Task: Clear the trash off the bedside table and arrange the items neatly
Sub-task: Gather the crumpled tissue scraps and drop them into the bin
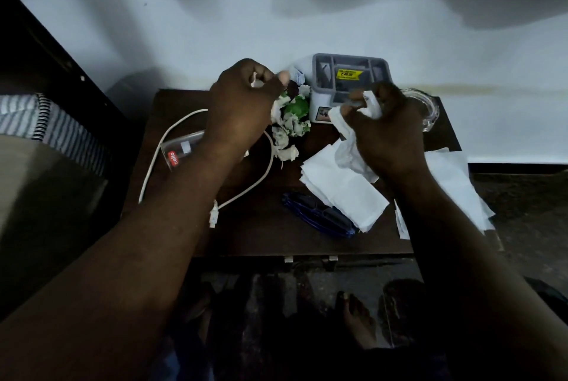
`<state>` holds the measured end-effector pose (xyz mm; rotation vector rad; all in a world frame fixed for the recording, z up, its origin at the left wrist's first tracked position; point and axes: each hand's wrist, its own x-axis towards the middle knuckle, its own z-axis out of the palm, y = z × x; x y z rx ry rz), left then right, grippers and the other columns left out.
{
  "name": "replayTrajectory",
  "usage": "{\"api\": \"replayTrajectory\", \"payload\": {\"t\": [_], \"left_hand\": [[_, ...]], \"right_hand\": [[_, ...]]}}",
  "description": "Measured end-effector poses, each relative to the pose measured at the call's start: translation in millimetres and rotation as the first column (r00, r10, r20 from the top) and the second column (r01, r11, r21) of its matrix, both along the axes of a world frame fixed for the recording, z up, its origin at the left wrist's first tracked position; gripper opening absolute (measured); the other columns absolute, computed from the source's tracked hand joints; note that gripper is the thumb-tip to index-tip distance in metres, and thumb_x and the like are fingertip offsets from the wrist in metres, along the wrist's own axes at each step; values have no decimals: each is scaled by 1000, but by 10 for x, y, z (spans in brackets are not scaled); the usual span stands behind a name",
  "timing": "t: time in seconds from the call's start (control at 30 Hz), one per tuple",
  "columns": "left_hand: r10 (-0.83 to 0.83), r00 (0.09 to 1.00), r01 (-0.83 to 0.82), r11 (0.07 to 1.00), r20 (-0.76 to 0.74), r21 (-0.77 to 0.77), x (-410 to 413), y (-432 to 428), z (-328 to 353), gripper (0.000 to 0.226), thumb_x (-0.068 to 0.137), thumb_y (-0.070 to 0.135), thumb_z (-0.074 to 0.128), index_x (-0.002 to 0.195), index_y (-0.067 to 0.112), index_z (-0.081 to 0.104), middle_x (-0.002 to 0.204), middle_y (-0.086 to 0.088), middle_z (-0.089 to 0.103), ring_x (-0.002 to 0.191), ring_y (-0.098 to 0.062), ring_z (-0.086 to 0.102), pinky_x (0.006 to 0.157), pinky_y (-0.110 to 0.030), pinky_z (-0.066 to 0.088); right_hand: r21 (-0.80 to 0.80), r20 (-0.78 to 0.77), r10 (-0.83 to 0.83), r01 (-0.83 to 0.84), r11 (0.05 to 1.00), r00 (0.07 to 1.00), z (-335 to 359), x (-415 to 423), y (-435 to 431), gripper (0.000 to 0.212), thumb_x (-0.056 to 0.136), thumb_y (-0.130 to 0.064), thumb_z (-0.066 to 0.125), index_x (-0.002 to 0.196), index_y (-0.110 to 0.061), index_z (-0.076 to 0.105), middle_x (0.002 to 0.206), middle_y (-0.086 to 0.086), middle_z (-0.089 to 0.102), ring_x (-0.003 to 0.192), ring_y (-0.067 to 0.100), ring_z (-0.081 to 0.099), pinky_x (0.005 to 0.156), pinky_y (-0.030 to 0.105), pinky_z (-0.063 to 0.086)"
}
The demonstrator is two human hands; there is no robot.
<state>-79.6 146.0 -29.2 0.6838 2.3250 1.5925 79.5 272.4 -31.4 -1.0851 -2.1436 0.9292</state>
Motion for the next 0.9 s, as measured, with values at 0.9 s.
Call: {"api": "replayTrajectory", "payload": {"t": [0.9], "left_hand": [[-230, 947, 165, 948, -226, -273, -111, -131, -102, 17, 87, 43, 75, 84, 26, 76, 92, 10, 73, 91, -8, 65, 80, -27, 49]], "right_hand": [[153, 548, 136, -259, 954, 825, -494, -497, -511, 26, 83, -39, 70, 105, -25, 73, 104, 8, 74, 100, 34, 71, 79, 38, 55]]}}
